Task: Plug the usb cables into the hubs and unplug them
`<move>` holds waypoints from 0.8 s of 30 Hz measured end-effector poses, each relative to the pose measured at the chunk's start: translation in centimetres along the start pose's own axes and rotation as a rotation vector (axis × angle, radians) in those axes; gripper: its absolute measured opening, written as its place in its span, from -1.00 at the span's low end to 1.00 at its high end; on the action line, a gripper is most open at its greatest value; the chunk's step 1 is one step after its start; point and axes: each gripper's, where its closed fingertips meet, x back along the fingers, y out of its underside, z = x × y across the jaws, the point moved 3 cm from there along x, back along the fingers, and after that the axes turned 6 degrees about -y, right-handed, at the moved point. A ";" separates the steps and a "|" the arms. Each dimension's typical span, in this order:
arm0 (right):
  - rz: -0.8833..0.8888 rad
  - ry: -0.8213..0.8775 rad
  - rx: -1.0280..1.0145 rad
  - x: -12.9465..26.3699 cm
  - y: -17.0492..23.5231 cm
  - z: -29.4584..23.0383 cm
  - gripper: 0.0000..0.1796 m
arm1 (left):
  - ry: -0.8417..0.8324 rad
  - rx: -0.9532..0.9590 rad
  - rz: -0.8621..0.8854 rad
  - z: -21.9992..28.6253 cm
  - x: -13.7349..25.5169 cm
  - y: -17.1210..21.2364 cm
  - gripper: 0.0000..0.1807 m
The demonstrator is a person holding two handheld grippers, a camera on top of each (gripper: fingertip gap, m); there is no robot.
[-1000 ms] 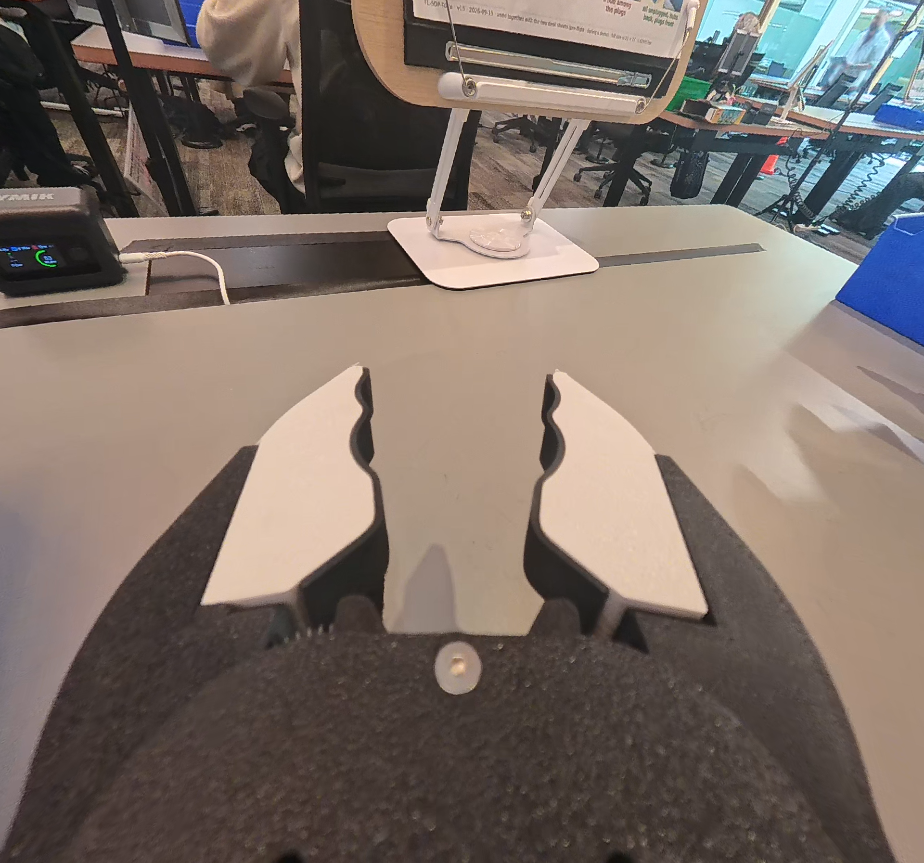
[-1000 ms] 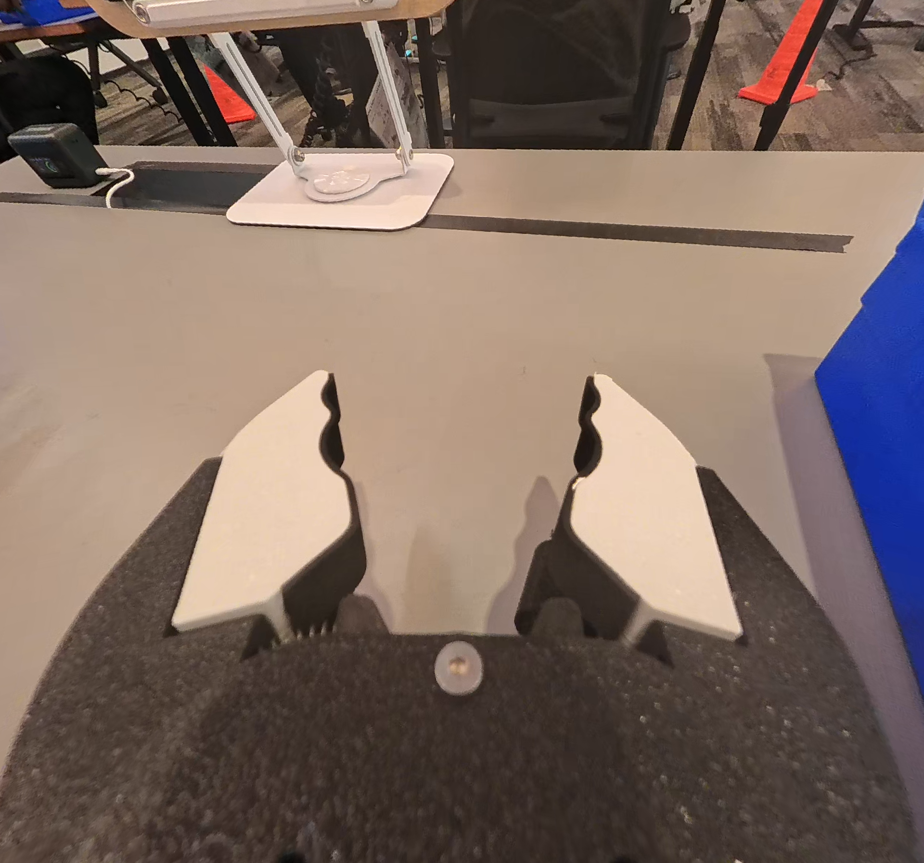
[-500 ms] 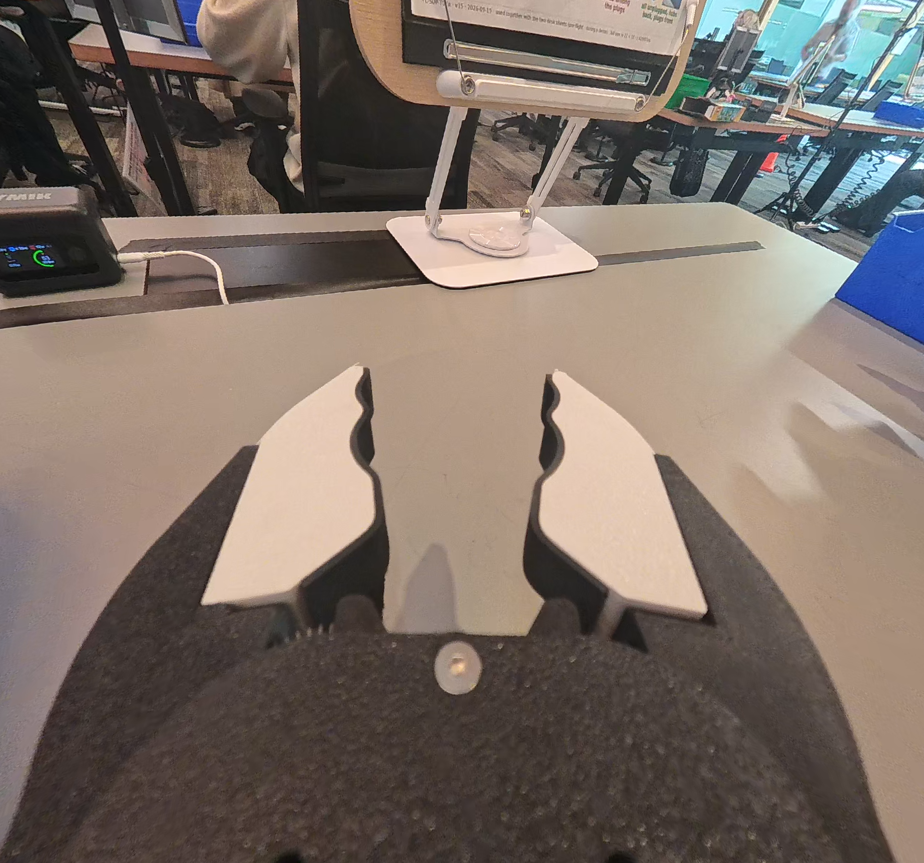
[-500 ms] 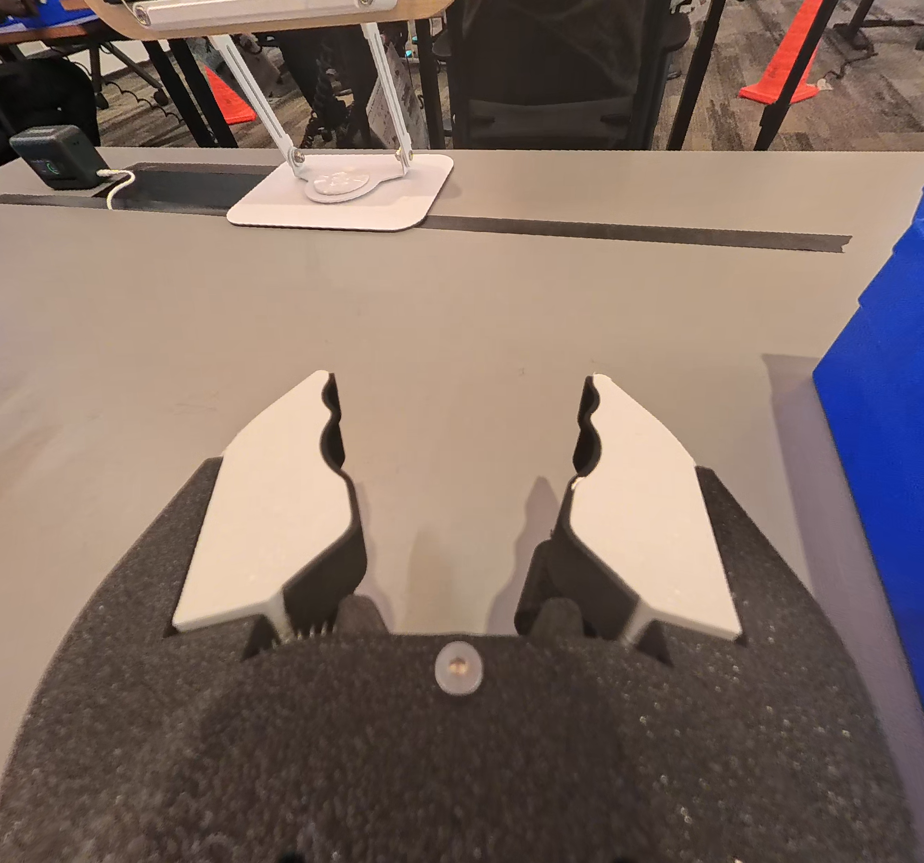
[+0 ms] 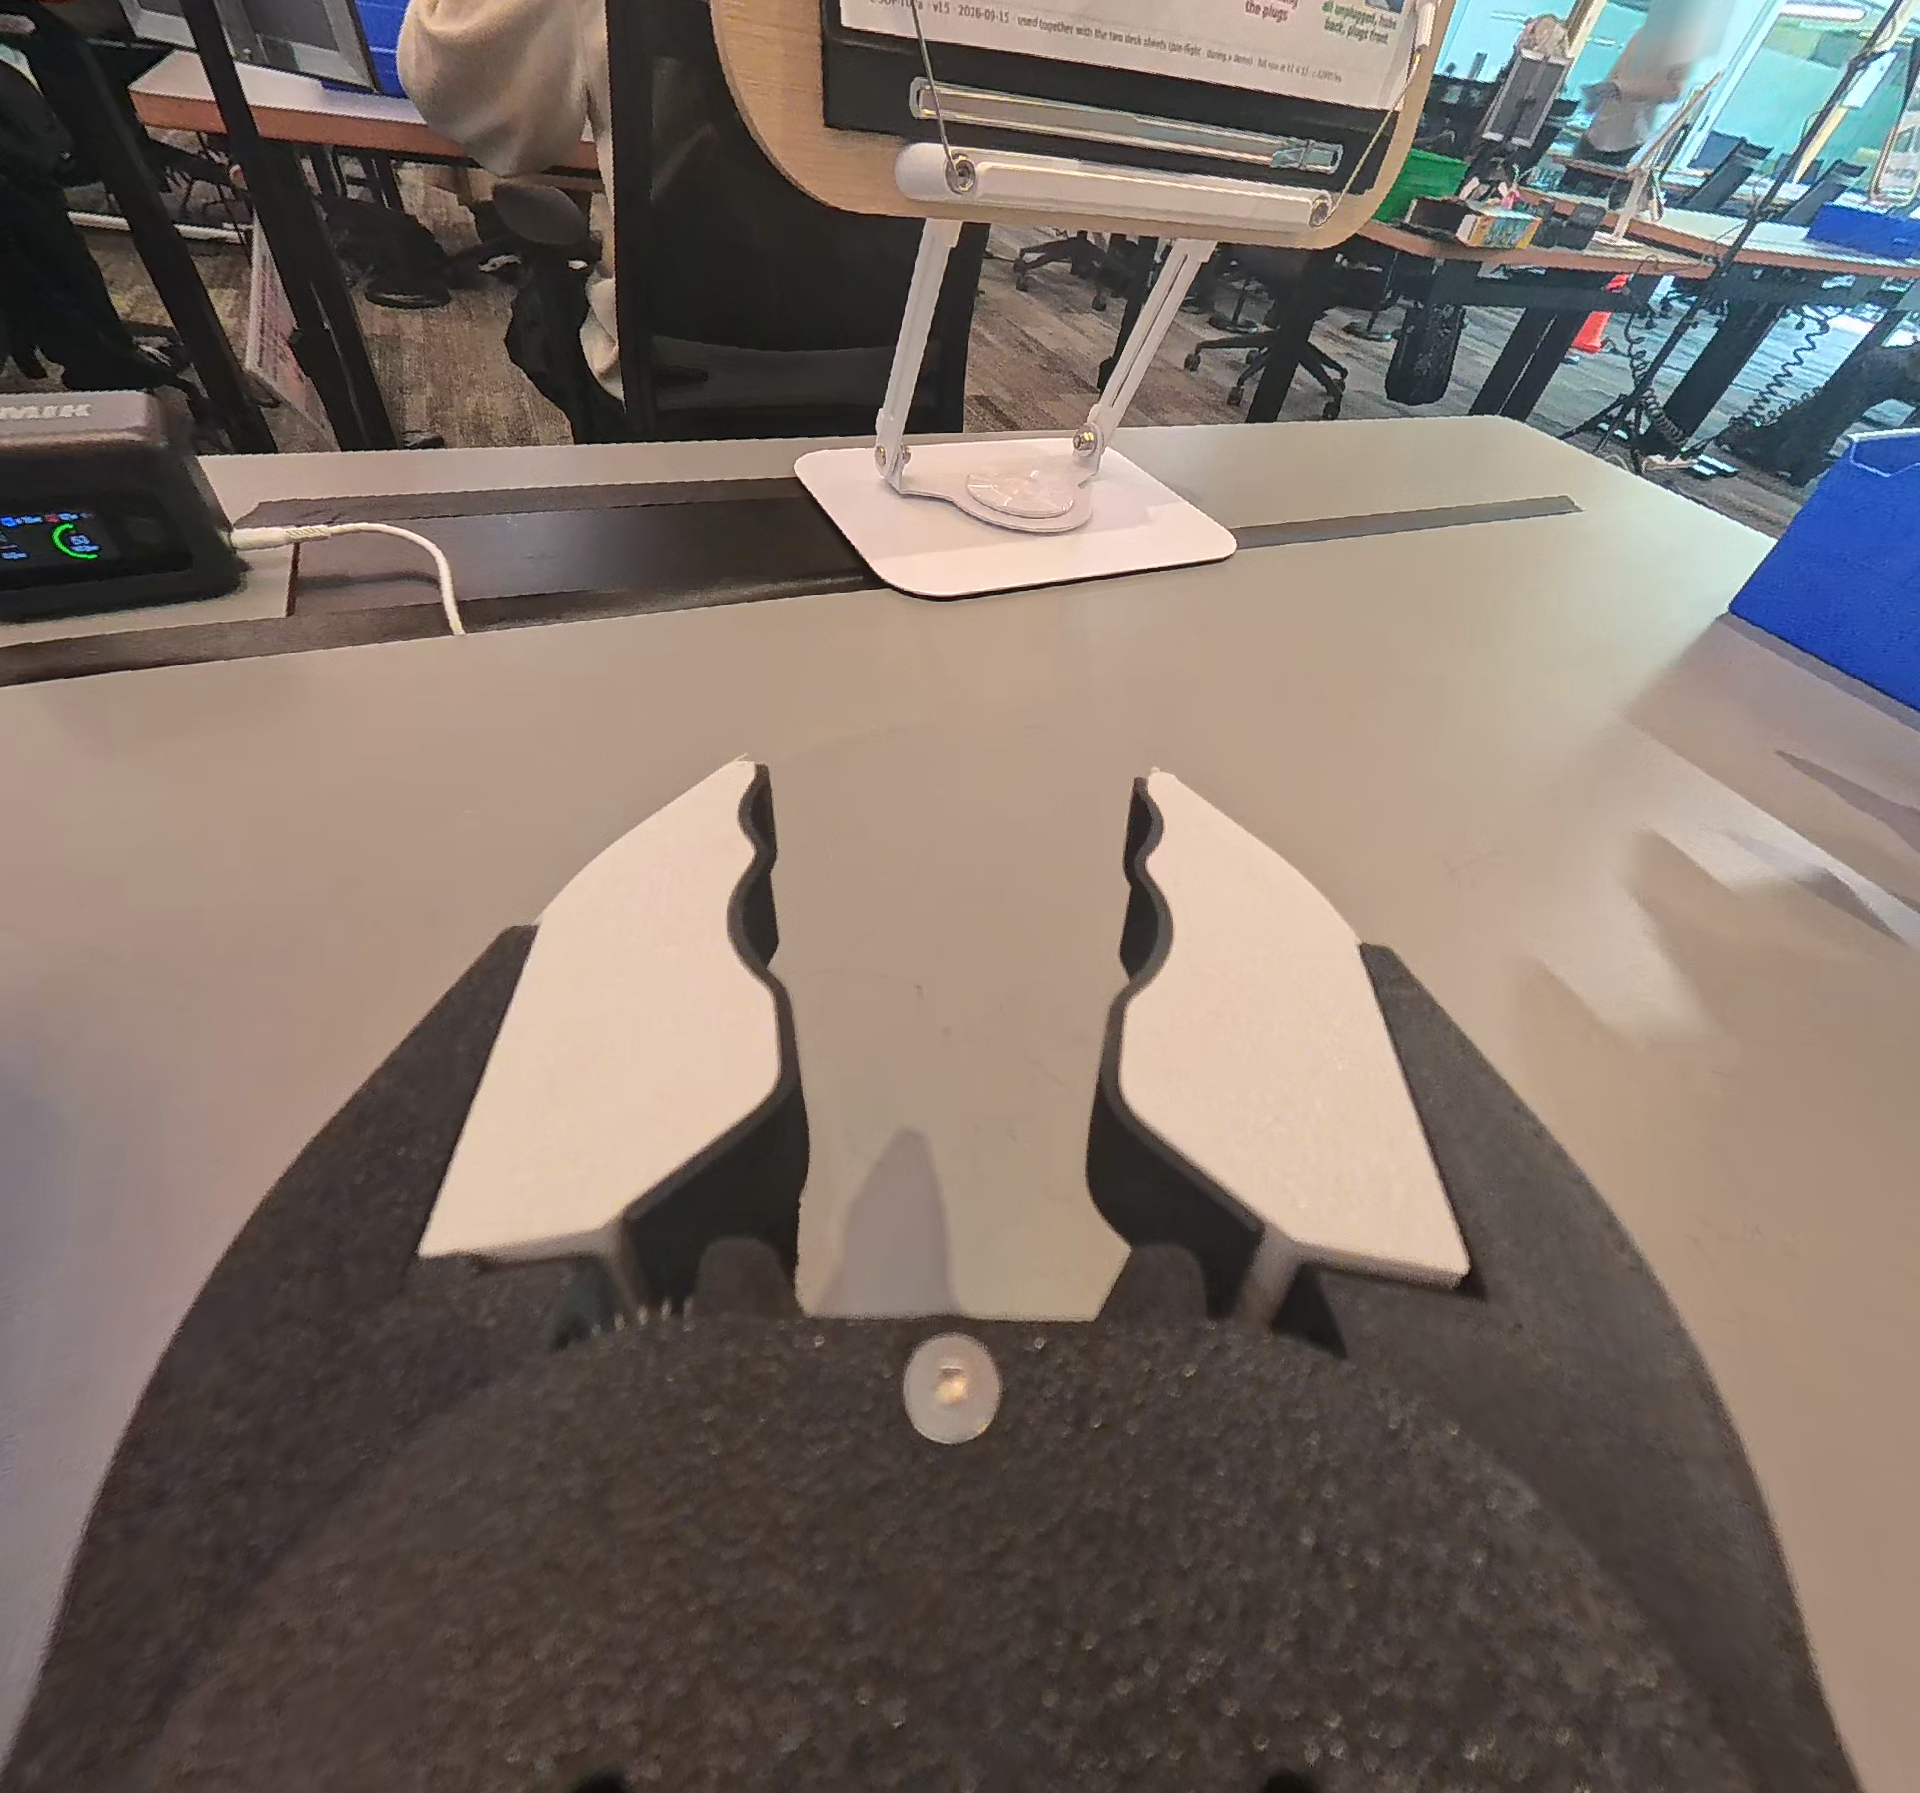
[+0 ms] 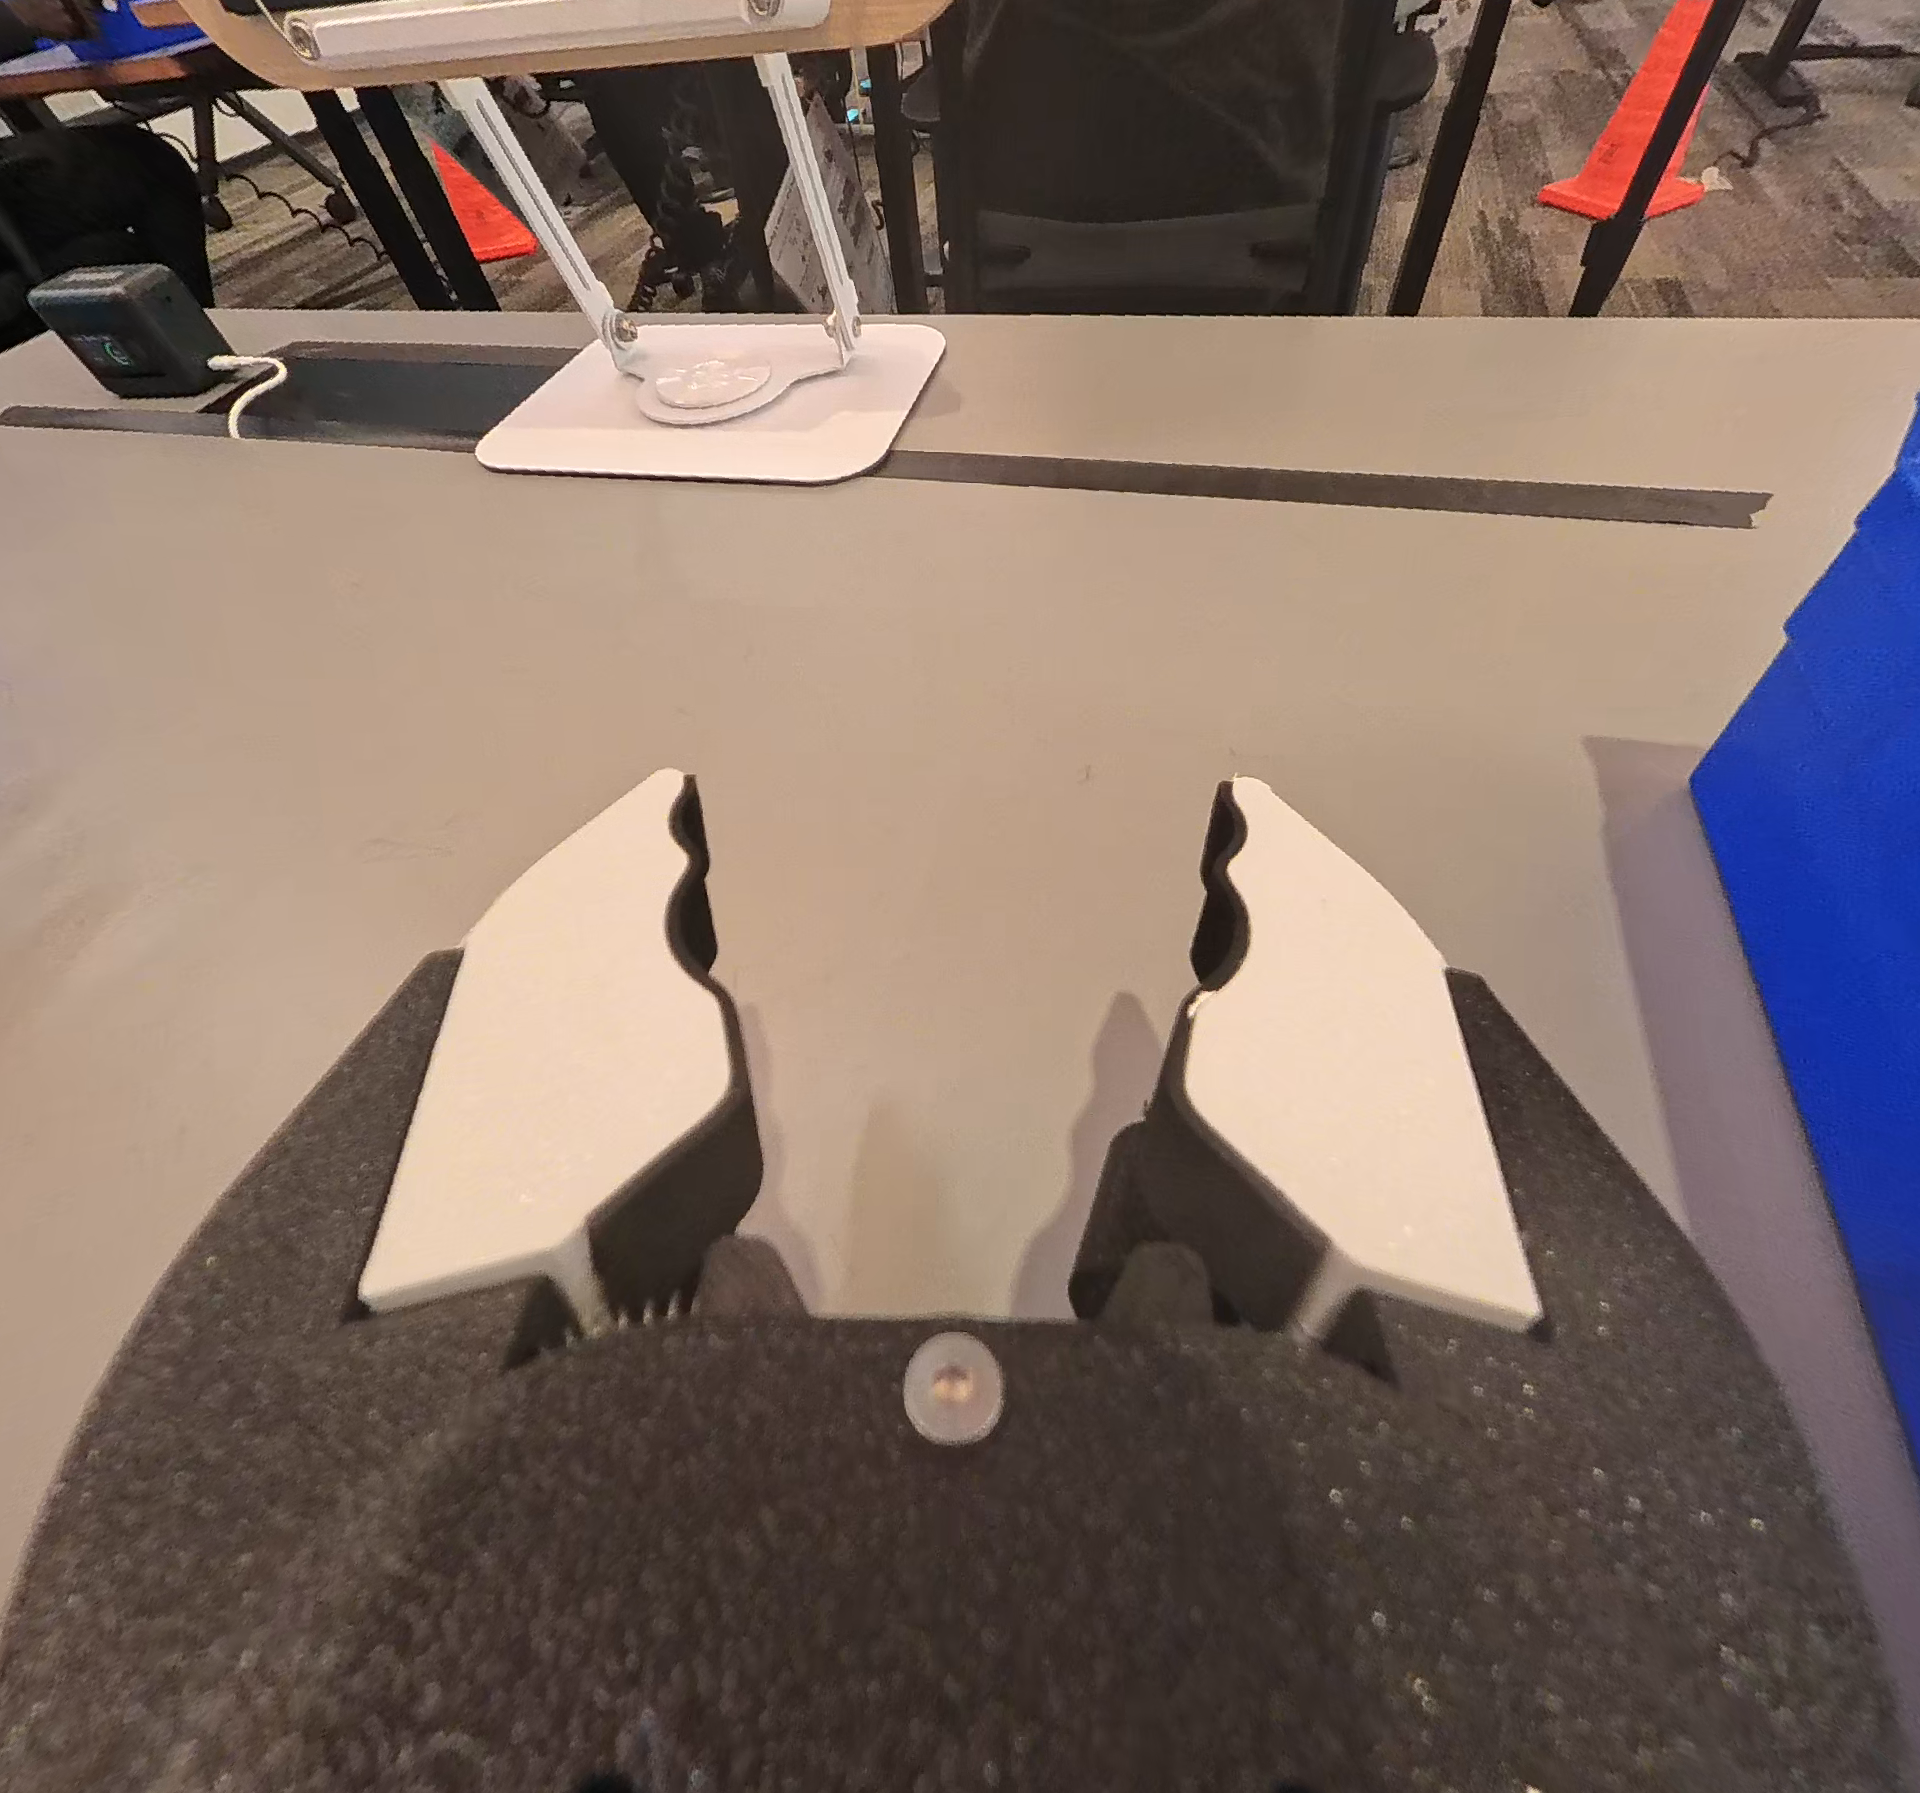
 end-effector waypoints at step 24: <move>0.005 -0.037 0.003 -0.1 -0.4 -0.9 0.00 | -0.345 -0.321 -0.410 -21.3 17.9 -7.9 -0.32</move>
